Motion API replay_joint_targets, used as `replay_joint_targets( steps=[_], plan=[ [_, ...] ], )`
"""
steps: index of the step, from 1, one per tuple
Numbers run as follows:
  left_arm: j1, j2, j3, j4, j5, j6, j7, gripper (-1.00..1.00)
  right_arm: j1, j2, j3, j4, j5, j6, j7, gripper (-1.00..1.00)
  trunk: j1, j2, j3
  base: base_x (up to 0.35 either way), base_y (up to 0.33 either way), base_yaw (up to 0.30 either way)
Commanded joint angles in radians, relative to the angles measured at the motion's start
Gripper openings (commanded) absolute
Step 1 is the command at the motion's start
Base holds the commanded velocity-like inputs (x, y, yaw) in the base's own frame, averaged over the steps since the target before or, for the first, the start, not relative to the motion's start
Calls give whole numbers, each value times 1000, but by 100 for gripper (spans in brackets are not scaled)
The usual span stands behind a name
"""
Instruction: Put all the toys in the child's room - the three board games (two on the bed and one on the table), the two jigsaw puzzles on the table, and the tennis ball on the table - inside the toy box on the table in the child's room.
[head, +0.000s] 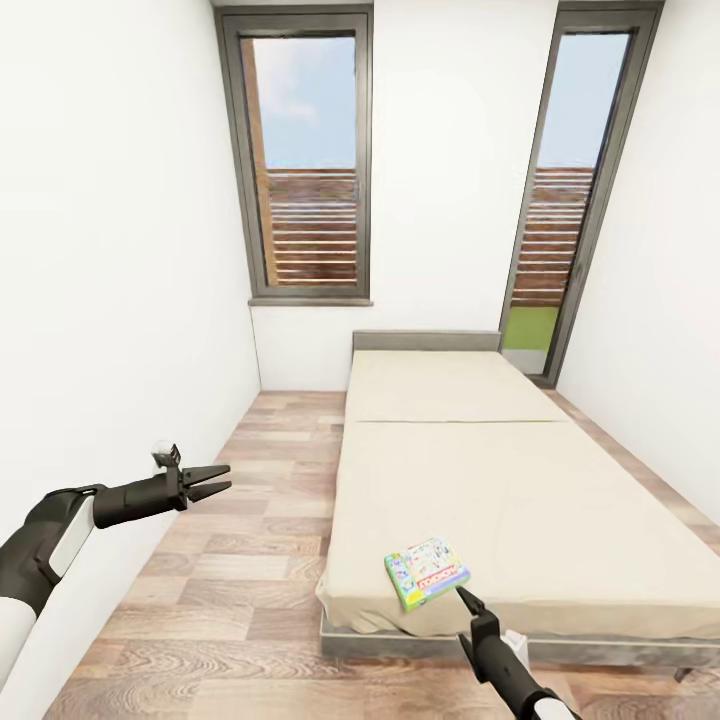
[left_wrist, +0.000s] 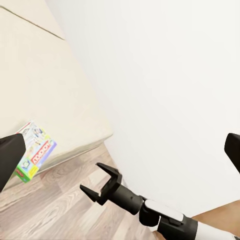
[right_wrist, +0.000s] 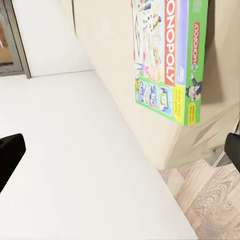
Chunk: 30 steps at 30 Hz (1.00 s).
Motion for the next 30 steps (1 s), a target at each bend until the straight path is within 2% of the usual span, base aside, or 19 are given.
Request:
replay_joint_targets(
  steps=[1,6,8,14,30],
  plan=[
    [-1,0,0,0,4,9,-1,100,0,1,-7,7,-6,9,40,100,4,-8,-4,0,0,0],
    [0,0,0,0,3,9,-1,100,0,0,-7,66,-3,7,168,100,23,-43,-20,0,0,0],
    [0,0,0,0,3,9,-1,100,0,-1,-7,86,-2,7,195,100,31,-57,-26,0,0,0],
    [0,0,0,0,3,8,-1,100,0,-2,-7,104,-3,7,223,100,54,-99,-45,0,0,0],
    [0,0,0,0,5,9,-1,100,0,-1,-6,105,4,4,229,100,115,-211,-95,0,0,0]
  ],
)
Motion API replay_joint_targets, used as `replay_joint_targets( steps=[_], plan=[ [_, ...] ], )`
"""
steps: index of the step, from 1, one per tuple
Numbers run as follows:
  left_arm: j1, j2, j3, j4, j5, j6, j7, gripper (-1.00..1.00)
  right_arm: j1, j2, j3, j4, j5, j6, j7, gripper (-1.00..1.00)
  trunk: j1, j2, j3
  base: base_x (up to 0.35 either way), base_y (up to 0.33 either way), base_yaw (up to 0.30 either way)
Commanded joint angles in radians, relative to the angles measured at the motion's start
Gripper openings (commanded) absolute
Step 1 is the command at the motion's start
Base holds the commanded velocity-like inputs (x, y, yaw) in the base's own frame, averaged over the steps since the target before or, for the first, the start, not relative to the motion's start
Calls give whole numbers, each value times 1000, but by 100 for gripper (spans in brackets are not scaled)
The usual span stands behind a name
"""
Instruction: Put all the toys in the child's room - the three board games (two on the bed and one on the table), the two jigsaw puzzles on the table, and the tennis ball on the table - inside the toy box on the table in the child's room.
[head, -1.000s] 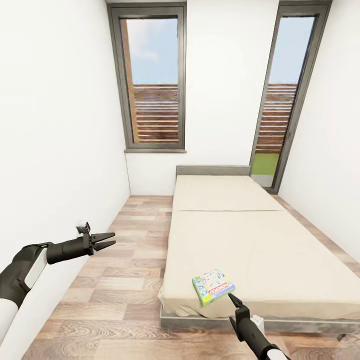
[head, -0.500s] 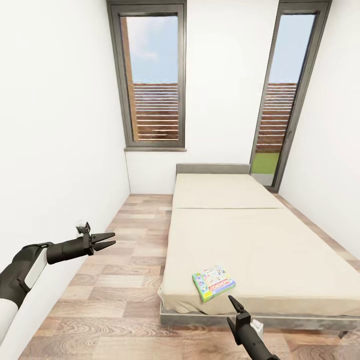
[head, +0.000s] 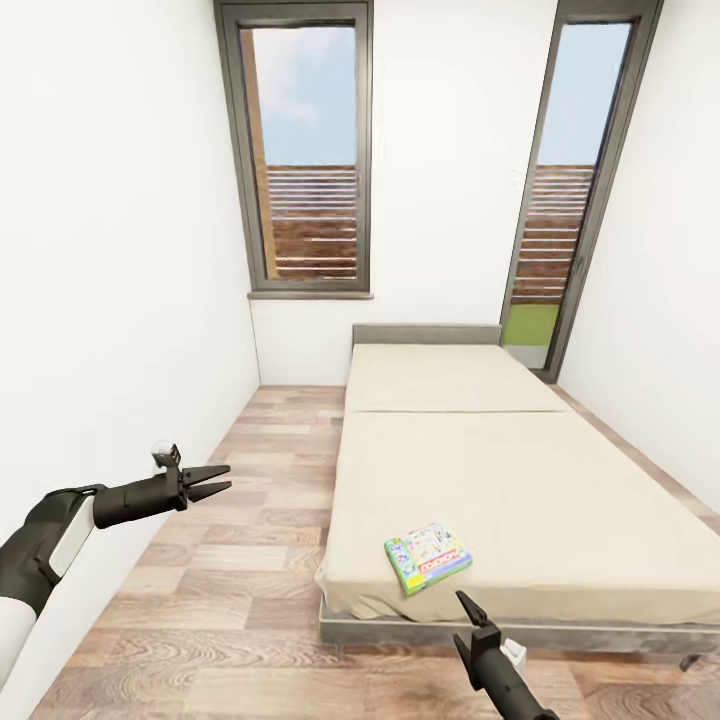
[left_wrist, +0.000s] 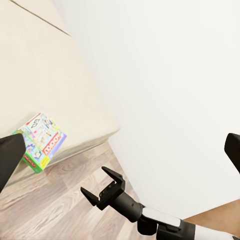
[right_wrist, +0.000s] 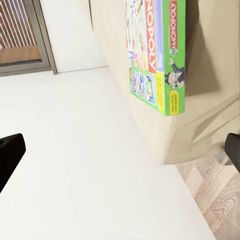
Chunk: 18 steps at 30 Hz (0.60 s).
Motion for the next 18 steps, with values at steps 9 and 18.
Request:
replay_joint_targets(
  steps=[9,18],
  plan=[
    [-1,0,0,0,5,9,-3,100,-1,0,-1,-3,-6,-25,2,100,35,-64,-29,0,0,0],
    [-1,0,1,0,5,9,-4,100,-1,1,-1,-4,-7,-31,2,100,69,-127,-58,0,0,0]
  ],
)
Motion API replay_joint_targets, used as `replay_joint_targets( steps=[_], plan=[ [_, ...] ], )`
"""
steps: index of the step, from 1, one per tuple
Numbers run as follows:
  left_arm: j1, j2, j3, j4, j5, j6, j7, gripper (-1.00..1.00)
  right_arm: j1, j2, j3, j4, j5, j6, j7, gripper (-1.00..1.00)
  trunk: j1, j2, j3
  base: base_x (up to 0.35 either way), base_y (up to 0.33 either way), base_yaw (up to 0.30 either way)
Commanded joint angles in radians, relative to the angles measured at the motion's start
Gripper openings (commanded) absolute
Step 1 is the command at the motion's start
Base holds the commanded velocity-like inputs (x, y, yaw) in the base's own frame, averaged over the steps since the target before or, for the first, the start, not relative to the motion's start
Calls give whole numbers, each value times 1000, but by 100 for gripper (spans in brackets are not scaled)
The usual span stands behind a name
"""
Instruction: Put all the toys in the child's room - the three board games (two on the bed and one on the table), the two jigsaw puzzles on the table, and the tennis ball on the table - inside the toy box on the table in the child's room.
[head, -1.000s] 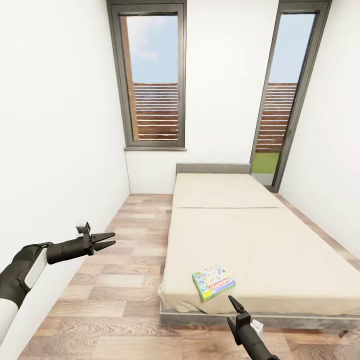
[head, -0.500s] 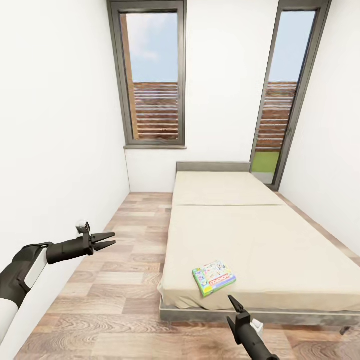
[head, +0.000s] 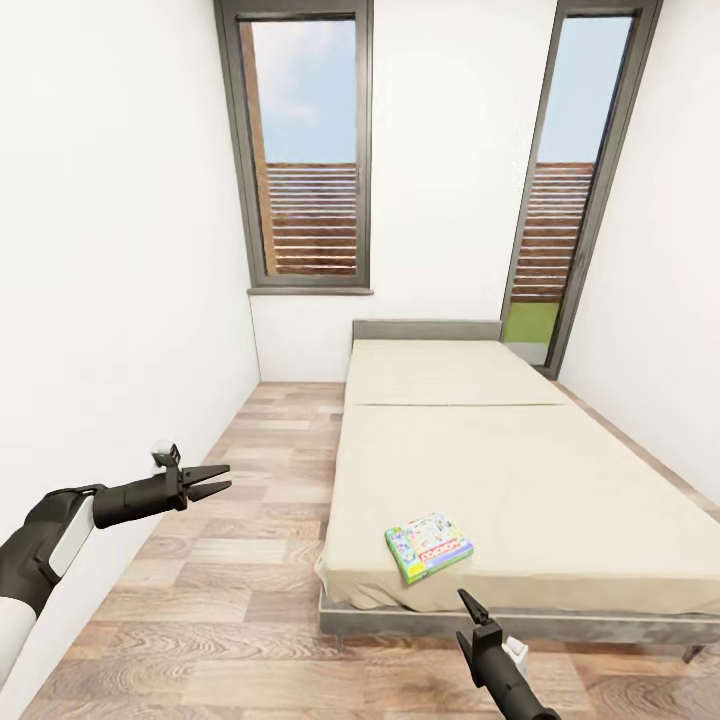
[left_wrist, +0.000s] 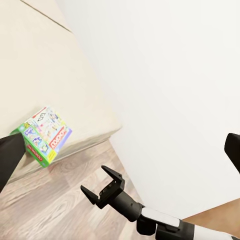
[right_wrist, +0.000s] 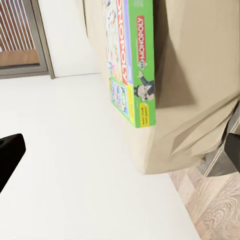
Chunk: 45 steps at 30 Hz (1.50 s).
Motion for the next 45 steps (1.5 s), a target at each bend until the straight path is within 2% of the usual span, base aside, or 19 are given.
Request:
replay_joint_targets(
  steps=[1,3,18,45],
  plan=[
    [-1,0,0,0,3,10,-1,100,0,1,-4,0,-8,9,1,100,4,-8,-4,0,0,0],
    [-1,0,0,0,3,10,-1,100,0,1,-4,0,-8,8,1,100,11,-22,-11,0,0,0],
    [-1,0,0,13,4,11,0,100,-1,1,-3,3,-8,10,1,100,11,-22,-11,5,1,0],
    [-1,0,0,18,3,10,0,100,-2,2,1,4,-8,7,-12,100,11,-22,-11,158,57,0]
  ],
)
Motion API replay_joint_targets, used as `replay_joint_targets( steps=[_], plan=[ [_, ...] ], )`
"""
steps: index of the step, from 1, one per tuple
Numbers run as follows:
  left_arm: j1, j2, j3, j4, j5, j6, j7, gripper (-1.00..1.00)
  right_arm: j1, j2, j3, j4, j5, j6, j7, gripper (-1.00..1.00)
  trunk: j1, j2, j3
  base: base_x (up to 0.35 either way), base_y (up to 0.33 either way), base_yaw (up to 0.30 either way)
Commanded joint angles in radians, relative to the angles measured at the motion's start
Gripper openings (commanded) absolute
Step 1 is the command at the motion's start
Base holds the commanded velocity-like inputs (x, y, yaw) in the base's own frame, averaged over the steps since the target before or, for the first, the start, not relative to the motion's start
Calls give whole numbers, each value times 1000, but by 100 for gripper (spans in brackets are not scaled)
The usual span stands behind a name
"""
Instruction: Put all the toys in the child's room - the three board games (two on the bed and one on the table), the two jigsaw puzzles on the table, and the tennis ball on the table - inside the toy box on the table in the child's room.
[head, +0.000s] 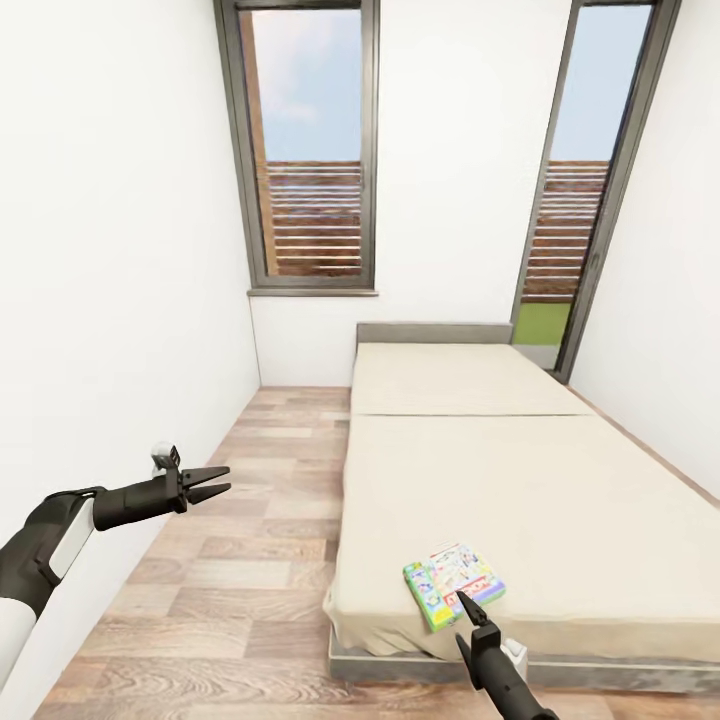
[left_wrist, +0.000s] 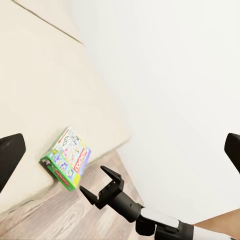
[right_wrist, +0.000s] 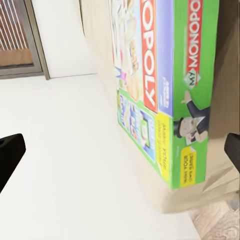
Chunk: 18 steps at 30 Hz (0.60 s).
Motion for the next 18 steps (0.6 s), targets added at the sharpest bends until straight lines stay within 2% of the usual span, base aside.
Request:
replay_joint_targets(
  steps=[1,14,18],
  plan=[
    [0,0,0,0,3,9,-1,100,0,1,-4,0,-8,9,0,100,0,0,-1,140,55,0],
    [0,0,0,0,4,10,-1,100,-1,1,-4,0,-8,9,-2,100,0,0,-1,31,12,0],
    [0,0,0,0,4,11,-1,100,-1,1,-4,1,-7,9,-2,100,16,-28,-14,1,0,0]
  ],
)
